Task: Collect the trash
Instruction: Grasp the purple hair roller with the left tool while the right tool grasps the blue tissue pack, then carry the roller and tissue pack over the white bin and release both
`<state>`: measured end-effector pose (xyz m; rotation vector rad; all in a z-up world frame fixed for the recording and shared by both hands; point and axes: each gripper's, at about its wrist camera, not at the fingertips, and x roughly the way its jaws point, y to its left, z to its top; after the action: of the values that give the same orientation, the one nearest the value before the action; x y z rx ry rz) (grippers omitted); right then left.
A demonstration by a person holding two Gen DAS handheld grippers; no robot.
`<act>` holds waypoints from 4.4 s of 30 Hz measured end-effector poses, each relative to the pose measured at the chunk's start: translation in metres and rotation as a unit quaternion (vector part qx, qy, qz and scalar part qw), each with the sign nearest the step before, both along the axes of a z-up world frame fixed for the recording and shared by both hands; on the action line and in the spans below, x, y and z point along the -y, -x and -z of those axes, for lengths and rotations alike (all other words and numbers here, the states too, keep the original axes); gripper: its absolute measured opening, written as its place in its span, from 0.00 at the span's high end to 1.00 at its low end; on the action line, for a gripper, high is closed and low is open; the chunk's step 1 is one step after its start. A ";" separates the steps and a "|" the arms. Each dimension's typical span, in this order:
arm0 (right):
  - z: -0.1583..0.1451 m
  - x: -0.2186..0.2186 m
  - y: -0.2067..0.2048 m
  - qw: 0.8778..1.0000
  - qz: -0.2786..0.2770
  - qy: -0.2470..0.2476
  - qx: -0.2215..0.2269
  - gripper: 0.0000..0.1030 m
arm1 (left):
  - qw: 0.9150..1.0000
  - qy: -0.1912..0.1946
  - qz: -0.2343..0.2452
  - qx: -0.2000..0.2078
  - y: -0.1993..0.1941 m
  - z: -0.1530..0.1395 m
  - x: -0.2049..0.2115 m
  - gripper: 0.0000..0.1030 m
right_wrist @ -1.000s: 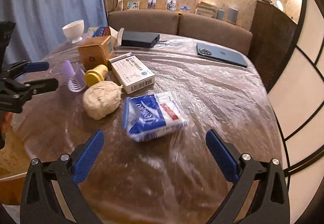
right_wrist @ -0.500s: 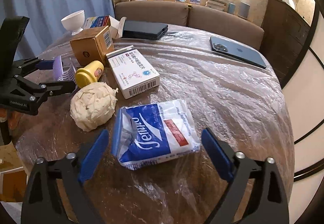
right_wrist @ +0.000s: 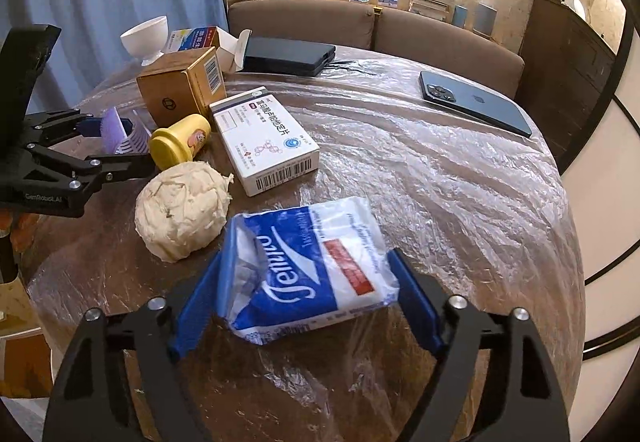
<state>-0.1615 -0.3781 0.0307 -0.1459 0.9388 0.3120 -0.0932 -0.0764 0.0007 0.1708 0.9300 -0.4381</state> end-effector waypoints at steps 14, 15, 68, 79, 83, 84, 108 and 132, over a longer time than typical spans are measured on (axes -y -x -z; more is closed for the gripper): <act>-0.017 0.014 0.013 0.998 0.029 -0.049 0.008 0.42 | 0.999 0.037 -0.029 0.006 0.014 -0.017 -0.016 0.29; -0.018 0.014 0.013 0.998 0.031 -0.052 0.007 0.42 | 0.999 0.037 -0.031 0.007 0.016 -0.018 -0.016 0.29; -0.033 -0.047 0.140 0.992 -0.047 -0.105 -0.042 0.42 | 0.999 0.035 -0.012 0.001 0.167 -0.022 -0.045 0.29; -0.023 -0.050 0.162 0.990 -0.074 -0.097 -0.070 0.42 | 0.999 0.026 0.000 -0.021 0.193 -0.008 -0.045 0.29; -0.016 -0.049 0.167 0.989 -0.078 -0.095 -0.082 0.42 | 0.999 0.024 0.002 -0.030 0.199 -0.004 -0.044 0.29; -0.013 -0.049 0.168 0.989 -0.080 -0.093 -0.086 0.42 | 0.999 0.023 0.003 -0.032 0.200 -0.002 -0.043 0.29; 0.044 -0.069 0.171 0.984 -0.095 -0.053 -0.140 0.42 | 0.996 -0.007 -0.009 -0.091 0.208 0.061 -0.037 0.29; 0.094 -0.092 0.150 0.983 -0.077 -0.033 -0.165 0.42 | 0.990 -0.051 -0.017 -0.131 0.188 0.116 -0.019 0.29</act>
<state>-0.3117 -0.2858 -0.0630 -0.1075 1.2461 0.5198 -0.2810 -0.0570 -0.1157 0.1927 1.2121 -0.3870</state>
